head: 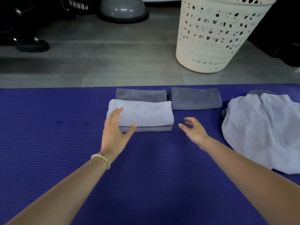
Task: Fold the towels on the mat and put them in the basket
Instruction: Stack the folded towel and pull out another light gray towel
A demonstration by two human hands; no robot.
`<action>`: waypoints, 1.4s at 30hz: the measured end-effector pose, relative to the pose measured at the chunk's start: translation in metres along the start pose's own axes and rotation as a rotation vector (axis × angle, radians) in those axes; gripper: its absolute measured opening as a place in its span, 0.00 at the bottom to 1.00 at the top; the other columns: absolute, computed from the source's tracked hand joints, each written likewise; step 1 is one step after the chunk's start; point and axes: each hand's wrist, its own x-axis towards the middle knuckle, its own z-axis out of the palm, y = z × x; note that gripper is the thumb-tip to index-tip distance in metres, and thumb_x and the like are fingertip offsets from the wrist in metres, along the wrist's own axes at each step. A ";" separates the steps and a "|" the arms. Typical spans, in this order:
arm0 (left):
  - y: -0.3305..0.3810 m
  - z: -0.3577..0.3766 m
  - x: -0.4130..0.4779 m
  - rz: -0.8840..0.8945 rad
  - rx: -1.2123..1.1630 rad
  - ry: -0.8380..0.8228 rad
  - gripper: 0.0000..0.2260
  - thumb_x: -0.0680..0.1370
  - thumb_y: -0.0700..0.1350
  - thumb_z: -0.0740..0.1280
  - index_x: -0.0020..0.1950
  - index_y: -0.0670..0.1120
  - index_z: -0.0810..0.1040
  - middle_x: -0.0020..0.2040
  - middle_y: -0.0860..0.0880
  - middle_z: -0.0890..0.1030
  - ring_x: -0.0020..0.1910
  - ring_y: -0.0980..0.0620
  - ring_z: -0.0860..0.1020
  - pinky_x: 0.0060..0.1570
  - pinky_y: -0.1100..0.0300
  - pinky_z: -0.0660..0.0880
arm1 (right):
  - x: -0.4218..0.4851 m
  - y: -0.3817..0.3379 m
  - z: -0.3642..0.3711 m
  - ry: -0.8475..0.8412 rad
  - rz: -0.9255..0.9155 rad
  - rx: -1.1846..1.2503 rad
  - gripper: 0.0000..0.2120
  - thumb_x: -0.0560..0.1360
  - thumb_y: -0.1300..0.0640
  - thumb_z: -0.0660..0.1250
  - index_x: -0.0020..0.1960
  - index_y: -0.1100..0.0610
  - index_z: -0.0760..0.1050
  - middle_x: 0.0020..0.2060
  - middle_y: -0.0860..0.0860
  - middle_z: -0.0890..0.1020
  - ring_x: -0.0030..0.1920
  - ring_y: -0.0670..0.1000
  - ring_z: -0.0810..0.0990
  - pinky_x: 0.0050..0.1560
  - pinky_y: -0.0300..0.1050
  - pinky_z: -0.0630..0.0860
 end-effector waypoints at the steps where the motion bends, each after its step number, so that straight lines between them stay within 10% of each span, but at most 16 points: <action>1: 0.005 0.012 -0.013 0.043 0.012 -0.041 0.30 0.75 0.57 0.67 0.74 0.54 0.61 0.74 0.57 0.61 0.71 0.59 0.59 0.67 0.61 0.61 | -0.008 0.012 -0.013 0.017 -0.010 -0.055 0.24 0.77 0.51 0.67 0.70 0.54 0.66 0.64 0.47 0.71 0.60 0.48 0.72 0.60 0.43 0.71; 13: 0.036 0.159 -0.147 0.127 0.465 -0.834 0.32 0.78 0.66 0.52 0.79 0.57 0.46 0.79 0.56 0.44 0.77 0.53 0.41 0.76 0.51 0.41 | -0.095 0.164 -0.156 0.338 0.201 -0.288 0.30 0.75 0.52 0.70 0.72 0.58 0.63 0.71 0.54 0.62 0.68 0.57 0.67 0.65 0.51 0.68; 22: 0.051 0.182 -0.145 0.166 0.749 -0.784 0.51 0.58 0.77 0.27 0.78 0.60 0.50 0.79 0.56 0.49 0.77 0.47 0.50 0.73 0.44 0.55 | -0.069 0.176 -0.208 0.402 0.243 -0.419 0.36 0.74 0.48 0.69 0.76 0.55 0.56 0.74 0.53 0.60 0.74 0.58 0.56 0.71 0.56 0.59; 27: 0.050 0.186 -0.146 0.160 0.738 -0.717 0.41 0.67 0.76 0.43 0.77 0.60 0.54 0.78 0.56 0.53 0.75 0.49 0.53 0.73 0.45 0.58 | -0.050 0.173 -0.221 0.368 0.225 -0.600 0.43 0.73 0.43 0.68 0.78 0.53 0.47 0.78 0.51 0.51 0.78 0.56 0.43 0.76 0.53 0.46; 30: 0.049 0.187 -0.146 0.164 0.736 -0.703 0.39 0.68 0.75 0.44 0.76 0.61 0.55 0.78 0.57 0.54 0.75 0.49 0.54 0.72 0.46 0.59 | -0.043 0.176 -0.228 0.276 0.282 -0.686 0.41 0.73 0.41 0.68 0.76 0.54 0.52 0.74 0.57 0.61 0.75 0.59 0.55 0.74 0.55 0.53; 42: 0.019 0.205 -0.171 0.205 0.710 -0.654 0.42 0.60 0.74 0.20 0.73 0.59 0.29 0.74 0.55 0.29 0.72 0.48 0.28 0.69 0.40 0.29 | -0.049 0.197 -0.215 0.302 0.070 -0.773 0.10 0.78 0.55 0.65 0.54 0.59 0.80 0.65 0.55 0.68 0.65 0.57 0.66 0.66 0.50 0.60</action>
